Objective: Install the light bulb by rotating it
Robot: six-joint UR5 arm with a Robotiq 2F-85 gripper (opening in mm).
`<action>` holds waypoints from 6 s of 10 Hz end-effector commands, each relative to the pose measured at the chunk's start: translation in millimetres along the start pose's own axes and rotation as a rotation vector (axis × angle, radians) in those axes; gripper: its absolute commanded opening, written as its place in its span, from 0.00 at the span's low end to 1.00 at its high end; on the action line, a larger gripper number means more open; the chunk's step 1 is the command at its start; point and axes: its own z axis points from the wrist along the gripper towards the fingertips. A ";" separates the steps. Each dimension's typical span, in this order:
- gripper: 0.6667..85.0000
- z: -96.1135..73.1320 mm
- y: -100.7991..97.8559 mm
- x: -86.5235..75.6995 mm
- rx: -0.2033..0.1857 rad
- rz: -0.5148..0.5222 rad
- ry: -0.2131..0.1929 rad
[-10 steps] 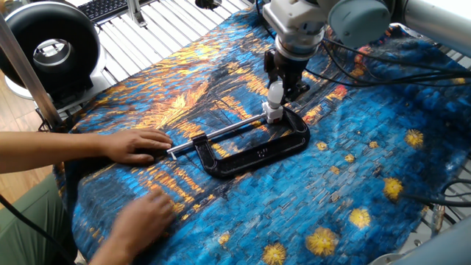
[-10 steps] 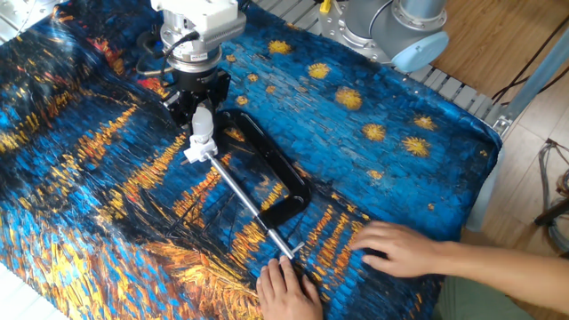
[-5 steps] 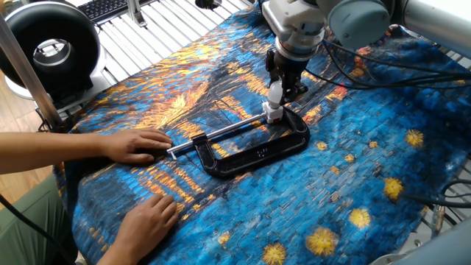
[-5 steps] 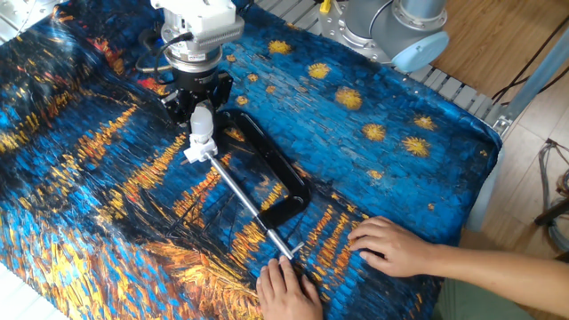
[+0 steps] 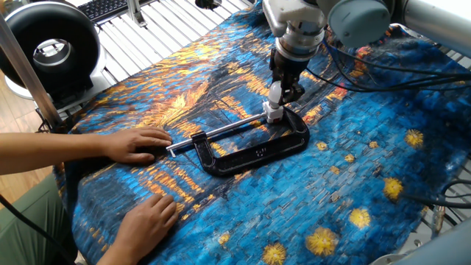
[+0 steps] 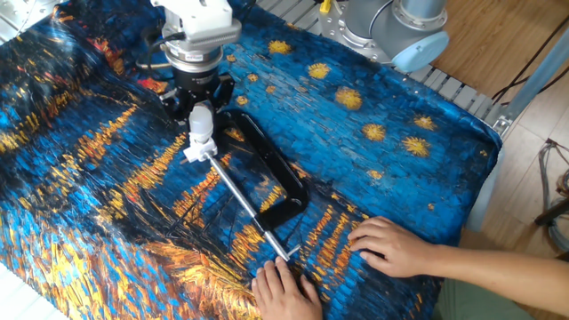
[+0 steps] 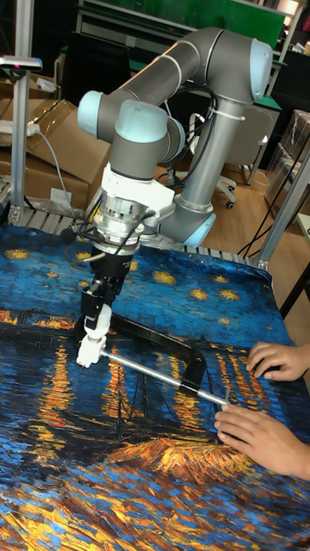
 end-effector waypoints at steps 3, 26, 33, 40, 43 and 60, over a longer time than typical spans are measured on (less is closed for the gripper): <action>0.18 4.3 -3.9 -10.4 -0.003 0.199 -0.038; 0.61 -20.2 -1.5 31.3 -0.223 0.134 0.166; 0.90 -43.4 -13.2 1.5 -0.140 0.179 0.079; 0.58 -86.4 26.5 -57.0 -0.088 0.574 0.082; 0.38 -52.3 -10.0 -110.0 -0.063 0.661 -0.027; 0.63 -43.8 9.6 -12.0 -0.256 0.594 -0.063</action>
